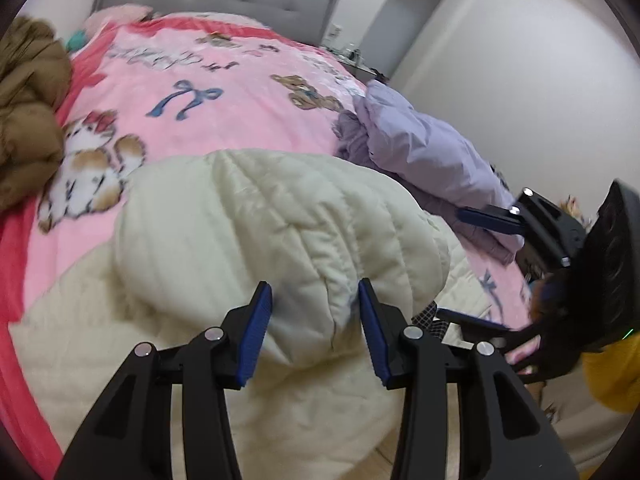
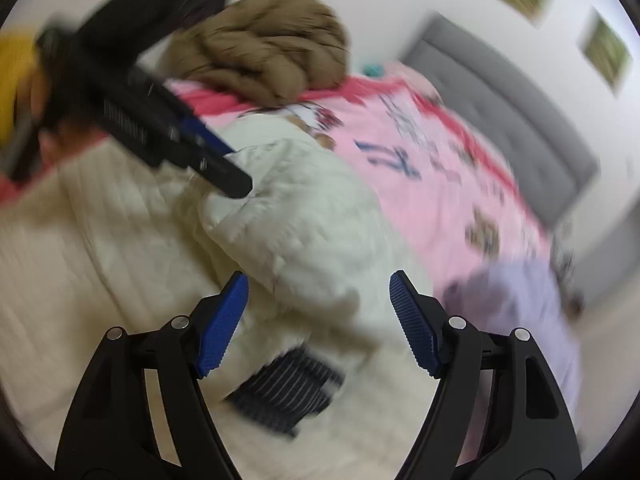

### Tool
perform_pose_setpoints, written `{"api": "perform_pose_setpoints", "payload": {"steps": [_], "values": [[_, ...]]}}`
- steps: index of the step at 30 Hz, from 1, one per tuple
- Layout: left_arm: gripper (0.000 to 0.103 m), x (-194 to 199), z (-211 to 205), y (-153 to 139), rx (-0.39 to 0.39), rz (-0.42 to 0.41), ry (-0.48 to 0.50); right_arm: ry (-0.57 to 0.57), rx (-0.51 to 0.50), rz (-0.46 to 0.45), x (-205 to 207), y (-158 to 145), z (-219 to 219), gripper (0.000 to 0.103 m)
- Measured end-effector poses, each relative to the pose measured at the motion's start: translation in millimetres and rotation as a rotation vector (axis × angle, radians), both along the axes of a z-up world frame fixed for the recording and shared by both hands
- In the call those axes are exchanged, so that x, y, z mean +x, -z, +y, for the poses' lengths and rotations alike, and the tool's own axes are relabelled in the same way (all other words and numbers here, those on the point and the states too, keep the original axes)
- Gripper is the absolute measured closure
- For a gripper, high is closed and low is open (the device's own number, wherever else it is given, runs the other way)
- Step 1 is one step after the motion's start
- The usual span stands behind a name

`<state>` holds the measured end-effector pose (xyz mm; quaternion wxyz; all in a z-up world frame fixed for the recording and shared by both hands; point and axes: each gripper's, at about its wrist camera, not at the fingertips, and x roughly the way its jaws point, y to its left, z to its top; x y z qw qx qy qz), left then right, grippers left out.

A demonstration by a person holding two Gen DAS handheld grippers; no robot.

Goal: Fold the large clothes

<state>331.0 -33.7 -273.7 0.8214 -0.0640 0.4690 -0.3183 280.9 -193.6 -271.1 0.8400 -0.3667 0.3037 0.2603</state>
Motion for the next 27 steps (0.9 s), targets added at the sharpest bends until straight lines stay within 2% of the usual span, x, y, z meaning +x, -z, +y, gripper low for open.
{"api": "perform_pose_setpoints", "payload": {"steps": [1, 2, 6, 9, 13, 15, 18, 19, 20, 22, 24, 27], "values": [[0.059, 2.2, 5.3, -1.5, -0.007, 0.023, -0.013, -0.045, -0.048, -0.019, 0.5, 3.8, 6.4, 0.041], [0.059, 2.1, 9.4, -3.0, -0.022, 0.051, -0.025, -0.075, -0.081, -0.032, 0.9, 5.5, 11.0, 0.053], [0.059, 2.6, 18.8, -2.5, -0.062, 0.148, -0.061, -0.133, -0.152, -0.056, 0.8, 11.6, 15.0, 0.053], [0.059, 2.2, 29.7, 8.1, -0.16, 0.25, -0.112, -0.141, -0.17, -0.047, -0.5, 15.0, 14.1, 0.052], [0.059, 2.0, 40.8, 38.8, -0.289, 0.403, -0.211, -0.143, -0.178, -0.042, -5.8, 17.4, 15.6, 0.052], [0.059, 2.9, 42.7, 48.2, -0.336, 0.437, -0.249, -0.147, -0.187, -0.046, -9.2, 20.6, 16.8, 0.053], [0.059, 7.7, 39.0, 53.7, -0.37, 0.446, -0.277, -0.132, -0.164, -0.022, -7.6, 22.6, 16.7, 0.054], [0.059, 11.8, 35.2, 53.9, -0.37, 0.443, -0.285, -0.12, -0.144, -0.001, -3.9, 21.9, 16.2, 0.057], [0.059, 15.2, 32.4, 52.6, -0.367, 0.433, -0.292, -0.111, -0.13, 0.016, -1.9, 21.7, 15.5, 0.066], [0.079, 20.0, 28.4, 49.6, -0.386, 0.408, -0.314, -0.085, -0.07, 0.054, 5.2, 16.5, 12.3, 0.071], [0.088, 22.5, 21.0, 43.6, -0.364, 0.366, -0.325, -0.063, -0.02, 0.094, 11.4, 12.5, 8.5, 0.079], [0.092, 17.5, 9.8, 25.1, -0.292, 0.256, -0.293, -0.032, 0.055, 0.143, 18.9, 2.1, 2.2, 0.084]]}}
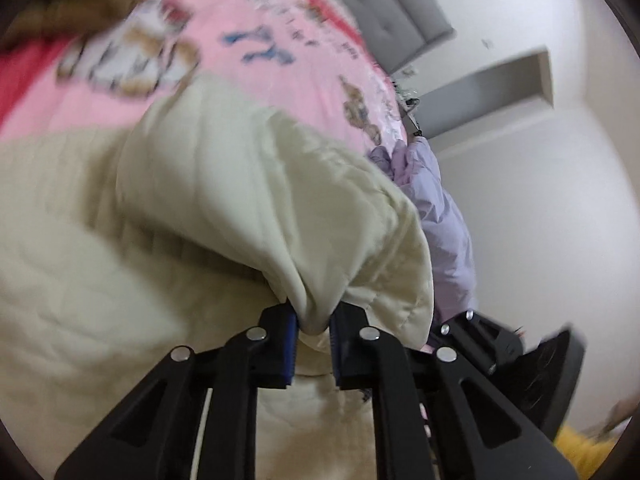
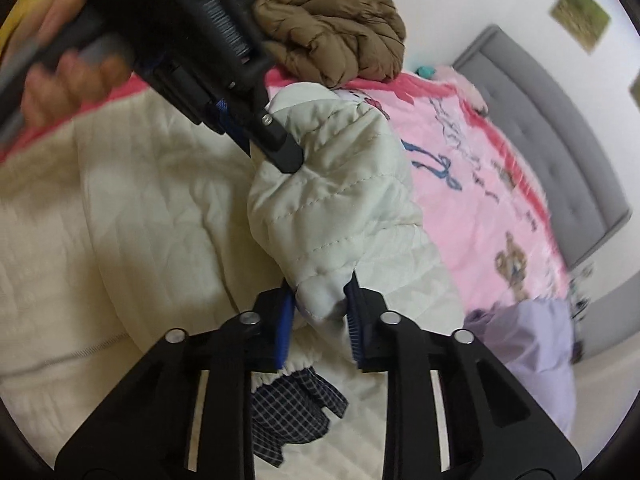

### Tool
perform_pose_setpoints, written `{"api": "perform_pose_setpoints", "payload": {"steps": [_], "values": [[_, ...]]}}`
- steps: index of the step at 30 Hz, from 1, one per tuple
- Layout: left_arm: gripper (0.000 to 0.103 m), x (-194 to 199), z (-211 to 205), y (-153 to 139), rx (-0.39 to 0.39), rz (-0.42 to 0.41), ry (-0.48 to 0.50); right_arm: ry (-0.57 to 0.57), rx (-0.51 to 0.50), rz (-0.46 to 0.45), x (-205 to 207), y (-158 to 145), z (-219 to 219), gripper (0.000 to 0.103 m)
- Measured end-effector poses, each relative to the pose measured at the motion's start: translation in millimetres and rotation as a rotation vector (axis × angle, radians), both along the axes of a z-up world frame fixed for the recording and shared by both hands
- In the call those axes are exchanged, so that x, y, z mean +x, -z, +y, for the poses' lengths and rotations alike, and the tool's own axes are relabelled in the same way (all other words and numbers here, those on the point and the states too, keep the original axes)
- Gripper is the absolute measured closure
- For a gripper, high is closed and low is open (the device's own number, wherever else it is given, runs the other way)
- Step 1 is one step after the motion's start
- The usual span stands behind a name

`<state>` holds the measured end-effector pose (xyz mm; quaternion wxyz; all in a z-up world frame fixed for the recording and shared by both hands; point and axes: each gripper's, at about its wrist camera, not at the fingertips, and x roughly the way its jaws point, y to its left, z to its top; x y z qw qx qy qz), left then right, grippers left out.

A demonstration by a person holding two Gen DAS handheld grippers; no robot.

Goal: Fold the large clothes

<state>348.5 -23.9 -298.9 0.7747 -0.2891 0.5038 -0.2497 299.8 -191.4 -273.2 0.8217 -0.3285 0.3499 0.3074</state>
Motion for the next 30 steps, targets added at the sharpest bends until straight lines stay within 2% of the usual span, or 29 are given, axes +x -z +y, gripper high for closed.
{"api": "perform_pose_setpoints", "payload": {"steps": [1, 4, 6, 10, 12, 15, 18, 19, 22, 26, 29, 30], "values": [[0.092, -4.3, -0.3, -7.4, 0.015, -0.032, 0.008, 0.009, 0.022, 0.012, 1.0, -4.7, -2.5, 0.085], [0.092, -22.1, 11.2, -19.4, -0.007, -0.037, 0.014, 0.008, 0.065, 0.029, -4.2, -16.1, -6.3, 0.086], [0.092, -39.1, 14.9, -28.7, -0.016, -0.048, 0.019, -0.017, 0.072, 0.008, -22.7, -25.7, -5.6, 0.086], [0.092, -83.5, 14.5, -45.2, 0.047, -0.093, 0.067, -0.063, 0.042, -0.017, -64.1, -27.6, -2.3, 0.086], [0.092, -96.3, 7.7, -33.1, 0.082, -0.083, 0.087, -0.052, 0.022, 0.02, -79.6, -13.6, -3.9, 0.085], [0.092, -120.8, -6.7, 3.5, 0.146, -0.032, 0.133, 0.003, -0.011, 0.096, -91.2, 21.9, -9.4, 0.084], [0.092, -129.0, -17.7, 29.7, 0.241, -0.05, 0.141, 0.064, -0.034, 0.114, -93.6, 46.7, -5.5, 0.08], [0.092, -127.2, -18.9, 35.6, 0.25, -0.05, 0.128, 0.092, -0.023, 0.114, -92.7, 50.4, -2.9, 0.079], [0.092, -114.9, -14.8, 43.8, 0.224, -0.036, 0.087, 0.153, 0.049, 0.145, -86.8, 42.8, -1.3, 0.071], [0.091, -108.9, -13.5, 34.4, 0.235, -0.068, 0.112, 0.196, 0.166, 0.228, -82.7, 21.3, -13.5, 0.052], [0.091, -107.4, -8.7, 31.3, 0.217, -0.058, 0.133, 0.258, 0.31, 0.269, -80.8, 1.0, -35.6, 0.052], [0.09, -106.9, -6.5, 31.4, 0.209, -0.055, 0.136, 0.309, 0.35, 0.269, -76.0, -3.5, -44.2, 0.05]]}}
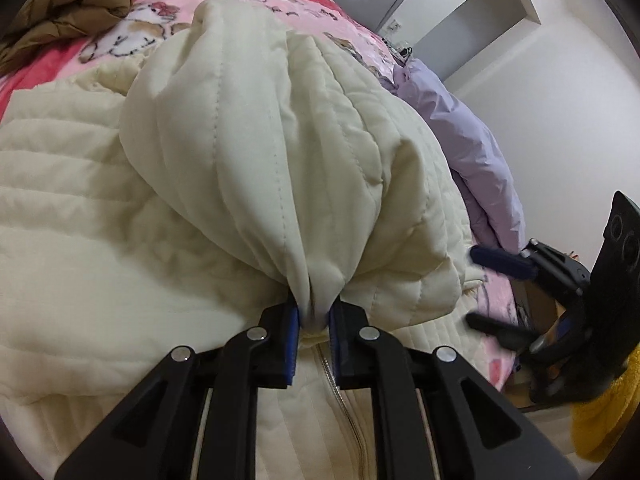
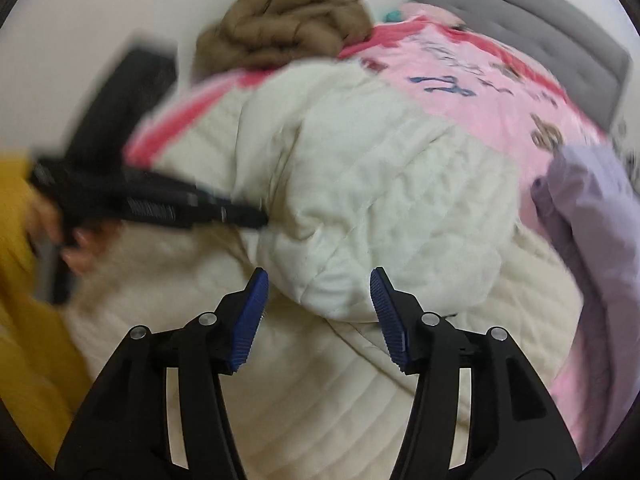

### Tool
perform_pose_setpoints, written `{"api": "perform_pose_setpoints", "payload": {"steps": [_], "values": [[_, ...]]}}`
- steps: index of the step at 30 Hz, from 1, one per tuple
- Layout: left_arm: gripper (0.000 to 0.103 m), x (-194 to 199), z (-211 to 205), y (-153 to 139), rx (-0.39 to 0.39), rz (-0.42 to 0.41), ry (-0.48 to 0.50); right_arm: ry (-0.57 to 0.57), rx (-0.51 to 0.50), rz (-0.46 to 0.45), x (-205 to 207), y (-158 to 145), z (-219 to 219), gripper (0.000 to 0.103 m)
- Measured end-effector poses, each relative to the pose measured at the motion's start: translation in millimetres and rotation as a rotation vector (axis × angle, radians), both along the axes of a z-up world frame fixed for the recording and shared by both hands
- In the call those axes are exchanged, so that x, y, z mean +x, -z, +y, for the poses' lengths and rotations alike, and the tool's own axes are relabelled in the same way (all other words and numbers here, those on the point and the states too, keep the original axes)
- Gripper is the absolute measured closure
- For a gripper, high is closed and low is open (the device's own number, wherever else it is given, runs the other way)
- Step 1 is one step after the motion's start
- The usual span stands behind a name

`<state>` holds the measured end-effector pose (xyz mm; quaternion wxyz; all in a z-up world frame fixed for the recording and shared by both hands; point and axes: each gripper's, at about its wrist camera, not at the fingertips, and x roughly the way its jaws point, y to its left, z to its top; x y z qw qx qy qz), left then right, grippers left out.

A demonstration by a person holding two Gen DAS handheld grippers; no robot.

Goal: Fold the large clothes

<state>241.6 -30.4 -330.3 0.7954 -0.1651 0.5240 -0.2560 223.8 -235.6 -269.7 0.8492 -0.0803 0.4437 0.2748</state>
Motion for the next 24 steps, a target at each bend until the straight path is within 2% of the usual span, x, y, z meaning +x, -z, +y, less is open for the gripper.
{"api": "perform_pose_setpoints", "payload": {"steps": [2, 4, 7, 8, 10, 11, 12, 13, 14, 18, 21, 24], "values": [[0.09, 0.1, 4.4, -3.3, -0.002, -0.01, 0.01, 0.173, 0.045, 0.038, 12.9, -0.3, -20.2, 0.042], [0.089, -4.5, 8.4, -3.0, 0.013, -0.026, 0.032, 0.329, 0.093, 0.124, 31.2, 15.8, -40.0, 0.041], [0.089, -2.1, 0.6, -2.3, 0.028, -0.036, 0.044, 0.463, 0.175, 0.198, 54.9, 39.1, -56.1, 0.041], [0.089, -0.7, -0.1, -2.0, 0.025, -0.034, 0.042, 0.475, 0.22, 0.216, 60.8, 44.6, -58.0, 0.043], [0.086, -1.6, 1.0, -2.0, 0.023, -0.029, 0.042, 0.499, 0.276, 0.244, 71.4, 55.0, -59.0, 0.056], [0.085, -2.1, 1.8, -3.6, 0.02, -0.026, 0.042, 0.504, 0.287, 0.243, 75.4, 56.1, -60.9, 0.076], [0.079, -2.0, -0.7, -4.7, 0.022, -0.024, 0.043, 0.511, 0.299, 0.239, 76.5, 57.1, -61.5, 0.084], [0.07, -1.9, 2.9, -9.1, 0.028, -0.023, 0.038, 0.511, 0.294, 0.225, 76.1, 55.5, -61.3, 0.086], [0.066, -0.9, 8.4, -14.5, 0.024, -0.026, 0.027, 0.506, 0.281, 0.216, 76.8, 54.5, -62.3, 0.09], [0.051, 11.2, 26.7, -36.7, -0.005, -0.072, 0.025, 0.484, 0.238, 0.193, 76.9, 46.8, -61.1, 0.091], [0.051, 22.0, 34.1, -36.3, -0.06, -0.029, 0.074, 0.489, 0.195, 0.172, 88.4, 44.1, -63.2, 0.091], [0.05, 18.0, 32.1, -40.1, -0.028, -0.047, 0.161, 0.508, 0.123, 0.161, 96.0, 44.3, -64.7, 0.092]]}}
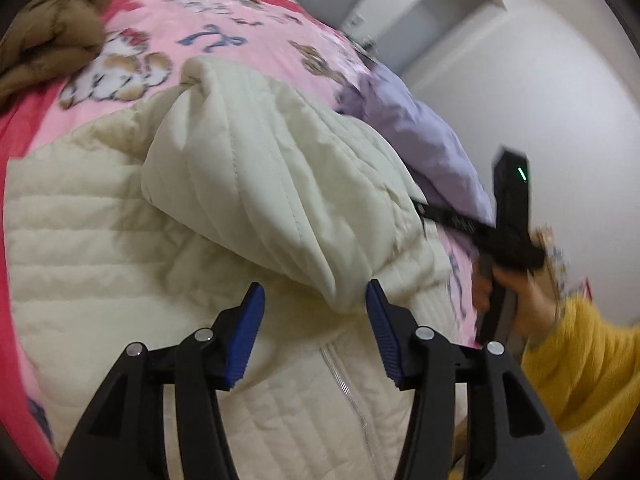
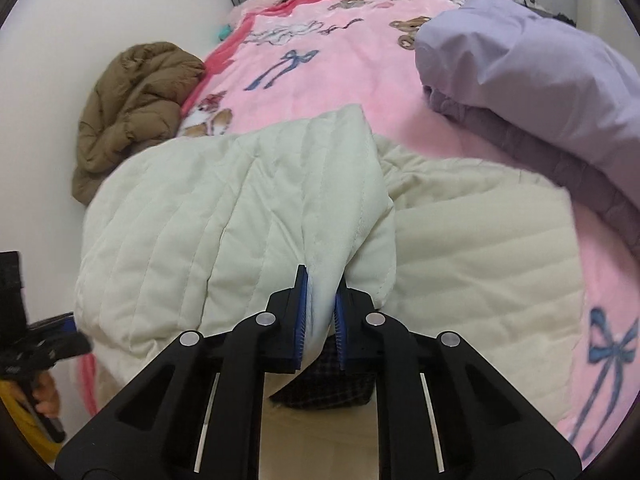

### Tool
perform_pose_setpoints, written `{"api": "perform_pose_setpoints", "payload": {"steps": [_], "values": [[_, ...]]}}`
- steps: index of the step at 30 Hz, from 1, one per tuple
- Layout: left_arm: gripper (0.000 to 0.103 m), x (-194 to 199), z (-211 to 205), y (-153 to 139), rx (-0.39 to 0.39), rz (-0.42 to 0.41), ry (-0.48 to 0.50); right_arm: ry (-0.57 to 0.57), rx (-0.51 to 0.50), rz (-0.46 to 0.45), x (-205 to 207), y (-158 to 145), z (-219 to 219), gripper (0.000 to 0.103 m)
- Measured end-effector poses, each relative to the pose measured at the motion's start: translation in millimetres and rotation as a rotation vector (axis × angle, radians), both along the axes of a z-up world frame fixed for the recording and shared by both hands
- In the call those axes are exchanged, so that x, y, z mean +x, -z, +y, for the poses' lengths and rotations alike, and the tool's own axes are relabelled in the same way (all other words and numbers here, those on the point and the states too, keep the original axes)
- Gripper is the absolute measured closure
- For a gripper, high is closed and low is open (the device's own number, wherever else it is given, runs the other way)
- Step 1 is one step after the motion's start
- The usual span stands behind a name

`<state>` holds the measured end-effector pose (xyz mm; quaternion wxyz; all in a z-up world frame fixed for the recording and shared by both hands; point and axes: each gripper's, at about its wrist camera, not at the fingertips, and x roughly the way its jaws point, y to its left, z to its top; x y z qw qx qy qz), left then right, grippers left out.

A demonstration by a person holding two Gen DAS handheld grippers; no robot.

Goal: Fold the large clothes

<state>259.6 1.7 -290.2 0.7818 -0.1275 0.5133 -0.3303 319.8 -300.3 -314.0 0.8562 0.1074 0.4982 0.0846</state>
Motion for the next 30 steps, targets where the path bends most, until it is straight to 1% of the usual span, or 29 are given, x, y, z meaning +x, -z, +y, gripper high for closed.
{"api": "perform_pose_setpoints", "payload": {"steps": [1, 2, 4, 8, 9, 10, 12, 14, 17, 18, 19, 21, 22, 24, 25, 27, 29, 30], "values": [[0.05, -0.6, 0.4, 0.2, 0.008, -0.002, 0.01, 0.009, -0.01, 0.005, 2.7, 0.4, -2.0, 0.092], [0.051, -0.4, 4.8, 0.7, 0.016, 0.001, 0.009, 0.011, 0.001, 0.009, 4.2, 0.5, -4.1, 0.092], [0.05, 5.7, 17.0, 3.6, 0.01, 0.015, -0.034, 0.012, 0.026, 0.01, 6.6, -0.1, -7.4, 0.092], [0.05, 36.8, 44.7, 11.4, -0.079, 0.05, -0.204, -0.008, 0.014, 0.017, 5.4, 3.1, -3.6, 0.092], [0.05, 43.0, 46.1, 13.4, -0.099, 0.052, -0.227, -0.007, 0.016, 0.017, 5.1, 3.4, -2.6, 0.092], [0.046, 51.7, 47.0, 17.1, -0.121, 0.06, -0.256, -0.001, 0.02, 0.018, 4.9, 3.4, -2.7, 0.092], [0.045, 65.0, 45.0, 26.2, -0.155, 0.092, -0.273, 0.007, 0.033, 0.024, 6.0, 3.8, -2.4, 0.091], [0.045, 71.2, 40.0, 31.5, -0.168, 0.108, -0.278, 0.009, 0.042, 0.029, 7.3, 4.9, -2.4, 0.089], [0.046, 71.6, 37.8, 35.9, -0.186, 0.094, -0.299, -0.011, 0.018, 0.035, 8.9, 7.4, 1.7, 0.089], [0.058, 69.8, 38.3, 37.4, -0.189, 0.089, -0.319, -0.021, 0.002, 0.031, 9.3, 7.8, 3.9, 0.089], [0.075, 70.2, 39.0, 39.1, -0.172, 0.085, -0.336, -0.032, -0.011, 0.028, 9.5, 8.0, 6.0, 0.089], [0.092, 67.2, 36.1, 38.8, -0.1, 0.058, -0.35, -0.036, -0.006, 0.016, 9.4, 5.0, 7.0, 0.091], [0.096, 63.6, 35.3, 36.2, -0.074, 0.038, -0.354, -0.033, 0.008, 0.015, 9.3, 2.0, 6.3, 0.091], [0.098, 55.4, 34.2, 22.0, -0.041, -0.003, -0.365, -0.023, 0.014, -0.016, 5.0, -9.3, 4.5, 0.094], [0.098, 51.6, 35.5, 14.3, -0.041, -0.016, -0.371, -0.025, 0.014, -0.036, 1.9, -15.6, 4.2, 0.095], [0.098, 37.8, 42.2, -9.8, -0.055, -0.041, -0.37, -0.037, -0.019, -0.089, -9.3, -35.0, 4.9, 0.095], [0.098, 26.0, 48.3, -25.4, -0.073, -0.048, -0.339, -0.047, -0.042, -0.115, -18.4, -45.1, 4.0, 0.096], [0.098, 21.5, 48.9, -28.6, -0.07, -0.041, -0.311, -0.054, -0.048, -0.103, -21.6, -44.7, 3.6, 0.096]]}}
